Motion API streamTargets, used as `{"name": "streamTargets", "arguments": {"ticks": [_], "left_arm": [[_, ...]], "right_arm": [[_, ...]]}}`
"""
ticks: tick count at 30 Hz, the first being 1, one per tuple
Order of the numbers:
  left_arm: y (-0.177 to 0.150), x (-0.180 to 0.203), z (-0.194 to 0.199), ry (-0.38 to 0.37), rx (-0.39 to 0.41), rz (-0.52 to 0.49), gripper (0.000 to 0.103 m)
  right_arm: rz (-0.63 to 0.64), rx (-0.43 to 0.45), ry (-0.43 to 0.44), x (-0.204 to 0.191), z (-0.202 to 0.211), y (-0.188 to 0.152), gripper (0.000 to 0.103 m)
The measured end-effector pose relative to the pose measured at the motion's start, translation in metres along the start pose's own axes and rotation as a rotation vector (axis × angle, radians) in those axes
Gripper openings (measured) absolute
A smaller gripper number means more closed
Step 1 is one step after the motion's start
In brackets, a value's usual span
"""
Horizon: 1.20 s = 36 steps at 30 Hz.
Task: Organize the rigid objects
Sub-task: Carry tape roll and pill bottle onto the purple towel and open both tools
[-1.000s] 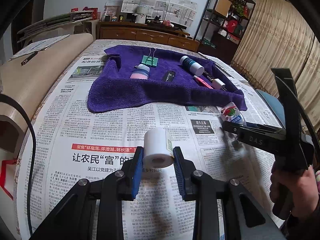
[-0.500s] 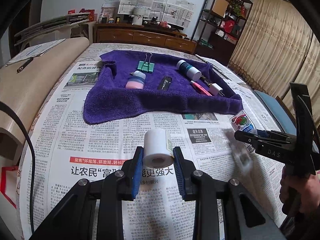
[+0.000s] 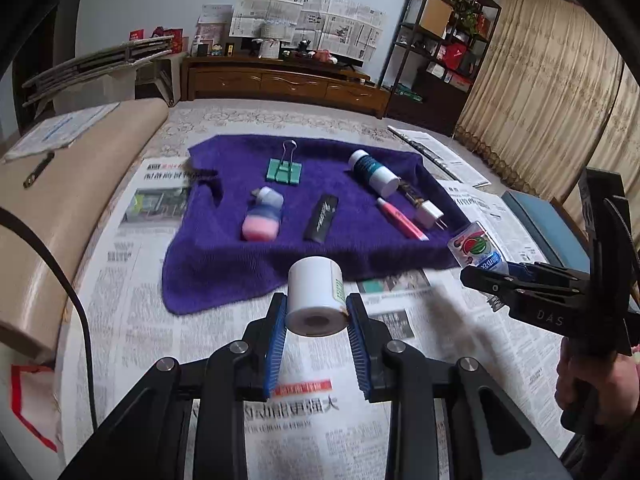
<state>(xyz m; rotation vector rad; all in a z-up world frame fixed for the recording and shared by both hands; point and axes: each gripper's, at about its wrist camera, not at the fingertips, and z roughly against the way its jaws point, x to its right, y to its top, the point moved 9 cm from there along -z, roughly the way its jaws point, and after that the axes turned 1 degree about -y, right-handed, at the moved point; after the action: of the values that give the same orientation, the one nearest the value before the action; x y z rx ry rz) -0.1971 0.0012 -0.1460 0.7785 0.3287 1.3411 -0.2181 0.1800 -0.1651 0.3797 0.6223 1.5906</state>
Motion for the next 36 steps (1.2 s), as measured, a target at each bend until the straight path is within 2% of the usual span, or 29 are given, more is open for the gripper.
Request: {"name": "streamTargets", "arguments": {"ticks": [8,18,27,36], "left_arm": [[0.052,-0.021,-0.025,0.013,0.013,0.005,0.028],[0.092,-0.043,-0.069,0.018,0.0,0.022,0.028],[0.111,-0.066,-0.114,0.044,-0.05,0.028,0.028],[0.11,-0.075,-0.151,0.069,-0.139,0.001,0.028]], "right_arm": [[0.031,-0.009,0.051,-0.013,-0.031,0.051,0.041],[0.071,-0.046,0.08,-0.029,-0.08,0.092,0.042],[0.118,-0.091,0.069,-0.036,-0.121,0.116,0.041],[0.139,-0.147,0.048,-0.036,-0.15,0.128,0.041]]}}
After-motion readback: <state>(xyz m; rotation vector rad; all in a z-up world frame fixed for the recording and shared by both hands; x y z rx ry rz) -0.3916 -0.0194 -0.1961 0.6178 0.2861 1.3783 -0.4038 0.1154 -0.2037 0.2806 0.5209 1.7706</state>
